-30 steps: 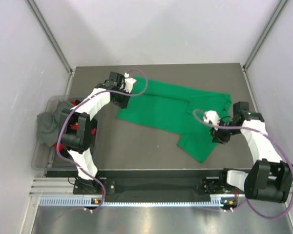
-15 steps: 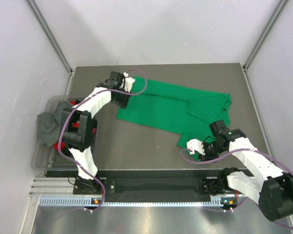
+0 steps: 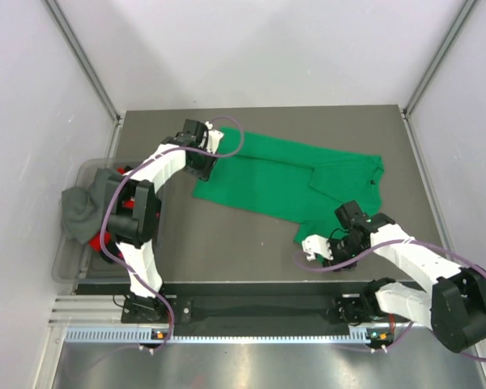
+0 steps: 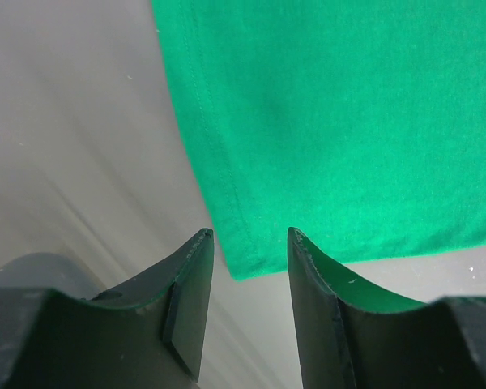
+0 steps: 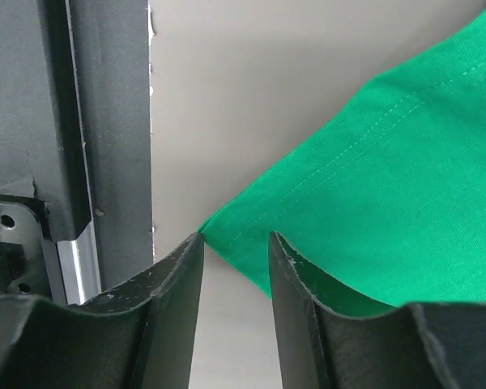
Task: Fold and stack the t-shirts
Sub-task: Fold the tshirt
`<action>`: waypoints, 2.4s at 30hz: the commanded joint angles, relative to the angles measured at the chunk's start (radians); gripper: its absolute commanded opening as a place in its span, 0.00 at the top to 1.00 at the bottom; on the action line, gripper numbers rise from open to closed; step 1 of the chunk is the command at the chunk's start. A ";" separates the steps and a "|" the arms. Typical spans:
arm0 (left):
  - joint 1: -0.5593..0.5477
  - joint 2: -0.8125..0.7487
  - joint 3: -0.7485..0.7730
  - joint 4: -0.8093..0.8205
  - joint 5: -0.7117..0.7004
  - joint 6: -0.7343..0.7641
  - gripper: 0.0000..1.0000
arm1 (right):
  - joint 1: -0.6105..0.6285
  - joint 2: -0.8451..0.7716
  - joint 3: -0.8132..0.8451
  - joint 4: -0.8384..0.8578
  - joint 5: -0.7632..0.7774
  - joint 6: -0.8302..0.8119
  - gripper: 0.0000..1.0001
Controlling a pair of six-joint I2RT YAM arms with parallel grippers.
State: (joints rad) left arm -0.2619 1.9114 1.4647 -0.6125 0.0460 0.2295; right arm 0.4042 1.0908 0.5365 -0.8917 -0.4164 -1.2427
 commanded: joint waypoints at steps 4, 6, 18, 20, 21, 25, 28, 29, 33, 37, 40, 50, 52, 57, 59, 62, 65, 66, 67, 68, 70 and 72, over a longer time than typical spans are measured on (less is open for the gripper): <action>0.012 0.018 0.055 -0.015 -0.012 -0.015 0.53 | 0.041 0.000 -0.013 0.028 0.019 0.020 0.62; 0.015 0.017 0.057 -0.016 -0.015 -0.013 0.53 | 0.053 0.000 -0.009 0.022 0.024 0.022 0.61; 0.024 0.003 0.055 -0.021 -0.024 -0.015 0.53 | 0.073 0.000 -0.015 0.010 0.080 0.017 0.60; 0.026 0.005 0.055 -0.023 -0.026 -0.015 0.53 | 0.077 0.026 -0.023 0.025 0.088 0.020 0.62; 0.027 0.008 0.055 -0.024 -0.025 -0.016 0.52 | 0.077 0.034 -0.033 0.042 0.090 0.025 0.63; 0.038 0.024 0.059 -0.036 -0.012 -0.016 0.47 | 0.082 0.055 -0.030 0.059 0.090 0.035 0.71; 0.050 0.047 0.069 -0.052 -0.011 -0.016 0.45 | 0.085 0.031 -0.033 0.074 0.093 0.049 0.92; 0.053 0.076 0.081 -0.071 -0.006 -0.019 0.42 | 0.085 0.018 -0.035 0.079 0.096 0.054 0.95; 0.069 0.146 0.170 -0.225 0.028 -0.035 0.41 | 0.085 -0.084 -0.043 0.099 0.149 0.086 0.97; 0.070 0.141 0.138 -0.219 0.032 -0.033 0.45 | 0.085 -0.117 -0.049 0.109 0.185 0.103 0.96; 0.072 0.136 0.122 -0.227 0.031 -0.029 0.50 | 0.084 -0.121 -0.053 0.122 0.191 0.114 0.96; 0.072 0.147 0.079 -0.251 0.055 -0.016 0.54 | 0.084 -0.094 -0.047 0.165 0.185 0.144 0.96; 0.072 0.155 0.074 -0.248 0.061 -0.015 0.58 | 0.084 -0.094 -0.049 0.175 0.185 0.152 0.95; 0.072 0.176 0.094 -0.265 0.092 -0.016 0.99 | 0.084 -0.117 -0.053 0.207 0.206 0.181 0.97; 0.072 0.175 0.112 -0.270 0.100 -0.016 1.00 | 0.079 -0.134 -0.046 0.223 0.224 0.209 0.98; 0.072 0.156 0.138 -0.276 0.092 -0.013 1.00 | 0.053 -0.184 -0.012 0.226 0.240 0.261 1.00; 0.072 0.133 0.195 -0.299 0.086 -0.004 1.00 | -0.004 -0.215 0.026 0.226 0.245 0.318 1.00; 0.072 0.130 0.212 -0.306 0.087 -0.001 1.00 | -0.048 -0.219 0.037 0.221 0.237 0.328 1.00; 0.072 0.129 0.253 -0.320 0.089 0.002 1.00 | -0.073 -0.223 0.057 0.223 0.229 0.348 1.00; 0.070 0.129 0.272 -0.328 0.095 0.011 1.00 | -0.100 -0.224 0.066 0.224 0.213 0.354 1.00; 0.070 0.147 0.333 -0.345 0.097 0.019 1.00 | -0.200 -0.221 0.100 0.237 0.185 0.371 1.00; 0.069 0.173 0.371 -0.365 0.095 0.024 1.00 | -0.290 -0.194 0.143 0.250 0.156 0.384 1.00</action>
State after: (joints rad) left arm -0.1928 2.0712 1.7573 -0.9295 0.1284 0.2268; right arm 0.2096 0.8867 0.5953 -0.6846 -0.2100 -0.9138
